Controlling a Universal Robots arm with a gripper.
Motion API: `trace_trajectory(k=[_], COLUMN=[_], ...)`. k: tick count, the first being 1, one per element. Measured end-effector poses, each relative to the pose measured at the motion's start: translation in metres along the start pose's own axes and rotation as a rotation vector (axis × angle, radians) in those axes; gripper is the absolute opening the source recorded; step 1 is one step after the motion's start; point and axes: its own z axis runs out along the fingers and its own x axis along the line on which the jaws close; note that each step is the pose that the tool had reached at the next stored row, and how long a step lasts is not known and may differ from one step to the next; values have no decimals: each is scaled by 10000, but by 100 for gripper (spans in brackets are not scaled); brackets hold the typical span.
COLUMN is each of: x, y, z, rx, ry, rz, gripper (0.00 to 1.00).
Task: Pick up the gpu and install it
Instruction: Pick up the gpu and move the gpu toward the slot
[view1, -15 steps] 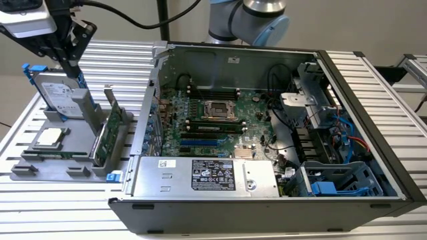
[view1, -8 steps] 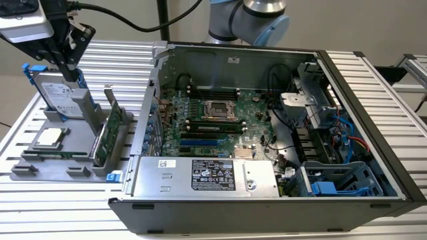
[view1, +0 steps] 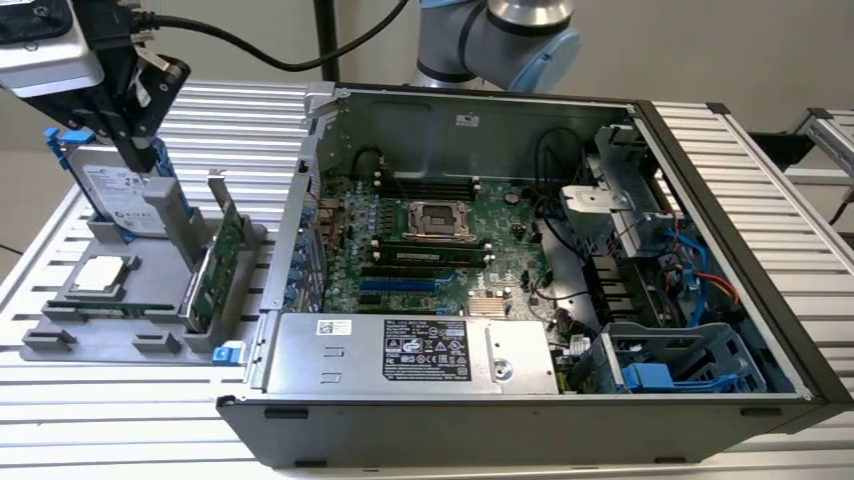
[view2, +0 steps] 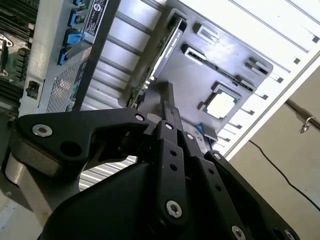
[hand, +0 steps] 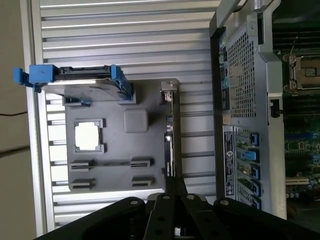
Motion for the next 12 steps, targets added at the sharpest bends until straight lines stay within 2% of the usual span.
trace_trajectory(k=[8, 12], x=[-40, -46], y=[-98, -118], z=[-5, -5], rx=[1, 1], ry=[1, 0], rz=[-1, 1], gripper=[0, 0])
